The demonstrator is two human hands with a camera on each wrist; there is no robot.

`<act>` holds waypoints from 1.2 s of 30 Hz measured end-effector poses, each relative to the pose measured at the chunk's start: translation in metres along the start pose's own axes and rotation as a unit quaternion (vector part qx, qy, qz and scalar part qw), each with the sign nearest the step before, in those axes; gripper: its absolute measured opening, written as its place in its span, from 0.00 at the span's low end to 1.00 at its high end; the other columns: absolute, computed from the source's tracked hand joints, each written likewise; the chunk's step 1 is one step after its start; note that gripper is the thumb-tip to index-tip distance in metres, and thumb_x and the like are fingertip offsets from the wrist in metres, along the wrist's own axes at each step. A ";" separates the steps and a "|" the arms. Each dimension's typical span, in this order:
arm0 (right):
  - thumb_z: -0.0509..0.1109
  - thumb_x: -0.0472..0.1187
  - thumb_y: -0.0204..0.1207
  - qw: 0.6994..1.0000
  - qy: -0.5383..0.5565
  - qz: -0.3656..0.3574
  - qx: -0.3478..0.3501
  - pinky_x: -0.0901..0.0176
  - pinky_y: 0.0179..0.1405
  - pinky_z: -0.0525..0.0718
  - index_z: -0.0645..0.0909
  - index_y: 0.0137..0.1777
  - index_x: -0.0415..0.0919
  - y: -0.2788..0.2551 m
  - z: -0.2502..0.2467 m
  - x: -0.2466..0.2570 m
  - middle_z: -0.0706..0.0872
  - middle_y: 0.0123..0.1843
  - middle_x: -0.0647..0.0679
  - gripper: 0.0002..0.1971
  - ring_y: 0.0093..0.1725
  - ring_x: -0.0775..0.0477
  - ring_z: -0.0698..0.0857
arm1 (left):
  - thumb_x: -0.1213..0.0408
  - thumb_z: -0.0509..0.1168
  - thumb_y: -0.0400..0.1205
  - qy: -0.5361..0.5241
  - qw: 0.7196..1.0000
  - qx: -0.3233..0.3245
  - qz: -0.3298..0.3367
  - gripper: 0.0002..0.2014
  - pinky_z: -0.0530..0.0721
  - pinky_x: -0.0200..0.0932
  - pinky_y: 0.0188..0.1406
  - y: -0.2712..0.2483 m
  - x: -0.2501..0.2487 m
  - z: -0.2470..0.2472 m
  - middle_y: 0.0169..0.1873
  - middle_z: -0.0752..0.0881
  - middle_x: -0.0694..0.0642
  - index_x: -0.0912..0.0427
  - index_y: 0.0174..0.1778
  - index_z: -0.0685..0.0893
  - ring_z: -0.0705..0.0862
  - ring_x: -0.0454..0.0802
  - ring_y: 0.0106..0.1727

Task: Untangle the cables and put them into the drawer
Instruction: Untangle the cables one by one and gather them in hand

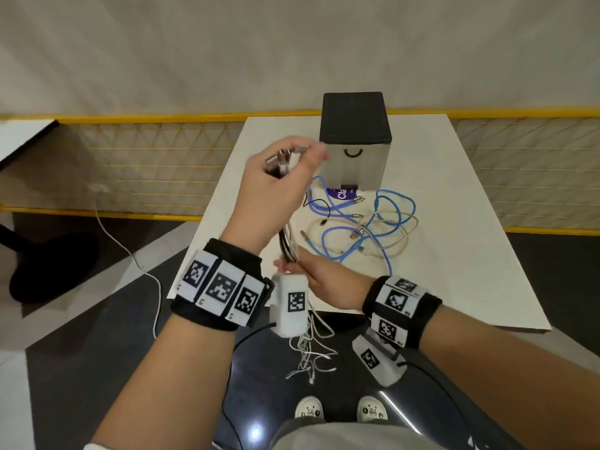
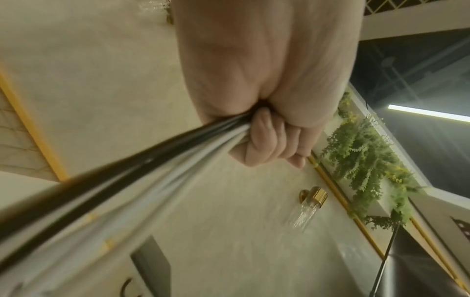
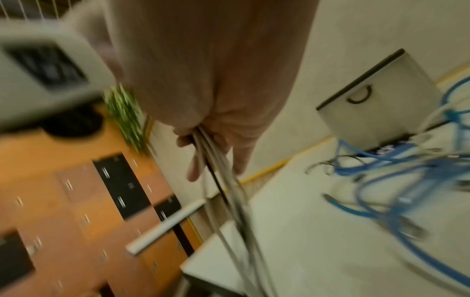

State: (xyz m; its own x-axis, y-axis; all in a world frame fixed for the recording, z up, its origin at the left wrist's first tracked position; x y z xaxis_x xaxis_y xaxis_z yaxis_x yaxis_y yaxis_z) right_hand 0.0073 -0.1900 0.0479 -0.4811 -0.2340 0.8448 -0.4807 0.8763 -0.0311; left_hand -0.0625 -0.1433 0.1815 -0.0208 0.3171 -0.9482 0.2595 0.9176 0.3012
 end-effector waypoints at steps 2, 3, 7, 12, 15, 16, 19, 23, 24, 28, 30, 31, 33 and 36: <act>0.49 0.56 0.83 0.995 -0.052 0.065 0.047 0.35 0.61 0.79 0.63 0.68 0.38 -0.006 0.016 -0.041 0.83 0.60 0.36 0.24 0.58 0.34 0.83 | 0.63 0.65 0.86 -0.050 0.998 -0.030 0.007 0.08 0.62 0.33 0.20 0.006 -0.009 -0.006 0.19 0.70 0.43 0.56 0.42 0.86 0.62 0.42 0.20; 0.49 0.56 0.83 0.990 -0.066 0.097 0.073 0.34 0.62 0.79 0.61 0.70 0.38 -0.011 0.021 -0.057 0.83 0.60 0.34 0.25 0.58 0.33 0.83 | 0.63 0.65 0.87 -0.068 0.997 -0.038 0.008 0.09 0.61 0.34 0.19 0.008 -0.012 -0.008 0.20 0.68 0.45 0.56 0.42 0.86 0.61 0.43 0.21; 0.50 0.58 0.84 0.970 -0.098 0.171 0.145 0.40 0.64 0.79 0.60 0.73 0.42 -0.029 0.029 -0.089 0.83 0.61 0.36 0.24 0.58 0.37 0.83 | 0.62 0.65 0.87 -0.093 0.994 -0.049 0.002 0.09 0.59 0.35 0.20 0.008 -0.012 -0.012 0.21 0.66 0.47 0.55 0.41 0.86 0.59 0.45 0.22; 0.72 0.43 0.76 0.910 -0.190 0.231 0.288 0.57 0.69 0.72 0.62 0.79 0.47 -0.056 0.030 -0.107 0.74 0.76 0.47 0.34 0.72 0.45 0.76 | 0.63 0.64 0.87 -0.105 0.993 -0.048 0.013 0.10 0.59 0.34 0.19 0.011 -0.017 -0.018 0.21 0.65 0.45 0.55 0.41 0.86 0.59 0.43 0.21; 0.71 0.35 0.75 0.910 -0.173 0.232 0.297 0.61 0.68 0.74 0.66 0.78 0.50 -0.063 0.021 -0.113 0.75 0.75 0.48 0.32 0.72 0.47 0.76 | 0.63 0.64 0.87 -0.091 0.995 -0.046 0.013 0.09 0.58 0.34 0.20 0.012 -0.017 -0.023 0.20 0.65 0.44 0.57 0.42 0.85 0.59 0.43 0.21; 0.69 0.35 0.77 0.910 -0.164 0.226 0.307 0.57 0.71 0.75 0.72 0.74 0.49 -0.063 0.021 -0.114 0.78 0.72 0.48 0.26 0.70 0.49 0.78 | 0.62 0.64 0.87 -0.086 0.995 -0.048 0.009 0.09 0.58 0.34 0.20 0.011 -0.015 -0.023 0.20 0.65 0.44 0.57 0.42 0.85 0.59 0.43 0.21; 0.62 0.39 0.82 0.905 -0.125 0.206 0.349 0.53 0.69 0.78 0.84 0.60 0.46 -0.065 0.034 -0.110 0.87 0.61 0.49 0.12 0.61 0.50 0.84 | 0.62 0.65 0.87 -0.078 0.996 -0.048 -0.005 0.09 0.59 0.35 0.19 0.006 -0.007 -0.019 0.20 0.66 0.44 0.55 0.42 0.86 0.59 0.43 0.21; 0.67 0.38 0.79 0.937 -0.076 0.196 0.278 0.56 0.66 0.79 0.80 0.64 0.46 -0.053 0.038 -0.108 0.87 0.61 0.49 0.15 0.60 0.51 0.85 | 0.61 0.66 0.86 -0.063 0.997 -0.037 -0.010 0.09 0.59 0.35 0.20 0.002 -0.003 -0.014 0.20 0.66 0.46 0.53 0.40 0.87 0.60 0.44 0.21; 0.69 0.35 0.77 0.943 -0.078 0.196 0.258 0.56 0.66 0.80 0.79 0.66 0.45 -0.049 0.036 -0.108 0.86 0.62 0.49 0.18 0.60 0.50 0.85 | 0.60 0.66 0.86 -0.061 0.997 -0.034 -0.011 0.09 0.59 0.36 0.20 0.002 -0.003 -0.014 0.20 0.66 0.46 0.53 0.41 0.87 0.60 0.44 0.21; 0.66 0.30 0.75 0.950 -0.184 0.181 0.177 0.62 0.53 0.79 0.79 0.63 0.45 -0.036 0.018 -0.114 0.83 0.61 0.47 0.18 0.51 0.53 0.80 | 0.61 0.65 0.87 -0.059 0.998 -0.034 -0.013 0.09 0.59 0.35 0.20 0.001 -0.002 -0.019 0.20 0.65 0.45 0.55 0.42 0.86 0.59 0.44 0.21; 0.66 0.34 0.76 0.950 -0.215 0.180 0.135 0.63 0.51 0.75 0.81 0.59 0.46 -0.032 0.008 -0.116 0.82 0.58 0.49 0.13 0.51 0.53 0.78 | 0.61 0.65 0.87 -0.061 0.997 -0.034 -0.013 0.09 0.59 0.35 0.20 0.001 -0.001 -0.021 0.20 0.65 0.46 0.56 0.42 0.86 0.59 0.44 0.22; 0.65 0.36 0.77 0.951 -0.220 0.182 0.117 0.62 0.51 0.75 0.81 0.57 0.47 -0.030 0.003 -0.117 0.82 0.57 0.50 0.11 0.50 0.53 0.78 | 0.61 0.65 0.87 -0.061 0.998 -0.033 -0.014 0.09 0.59 0.35 0.20 0.000 0.001 -0.021 0.20 0.65 0.46 0.56 0.42 0.86 0.59 0.45 0.22; 0.64 0.39 0.78 0.956 -0.220 0.181 0.076 0.61 0.51 0.77 0.82 0.56 0.47 -0.023 -0.009 -0.117 0.82 0.54 0.50 0.09 0.49 0.52 0.79 | 0.60 0.66 0.86 -0.062 0.998 -0.029 -0.016 0.08 0.59 0.35 0.20 -0.001 0.005 -0.020 0.21 0.66 0.47 0.53 0.42 0.87 0.59 0.46 0.22; 0.64 0.39 0.79 0.958 -0.231 0.166 -0.022 0.61 0.49 0.78 0.82 0.52 0.47 -0.011 -0.035 -0.117 0.82 0.52 0.50 0.07 0.48 0.50 0.81 | 0.60 0.65 0.87 -0.064 0.997 -0.020 -0.024 0.07 0.59 0.35 0.20 -0.004 0.016 -0.019 0.22 0.66 0.48 0.51 0.46 0.87 0.59 0.46 0.23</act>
State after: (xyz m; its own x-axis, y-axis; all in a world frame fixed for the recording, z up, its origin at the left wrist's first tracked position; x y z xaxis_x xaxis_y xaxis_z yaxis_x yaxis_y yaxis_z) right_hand 0.0947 -0.1576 -0.0315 -0.8803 -0.0923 0.4654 -0.2188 0.9493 -0.2256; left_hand -0.0820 -0.1374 0.1669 0.0912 0.2412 -0.9662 0.2216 0.9410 0.2558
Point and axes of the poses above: each hand's wrist, its own y-axis towards the middle knuckle, its own z-axis out of the palm, x = y × z, the point moved 5 cm from there along y, towards the middle knuckle
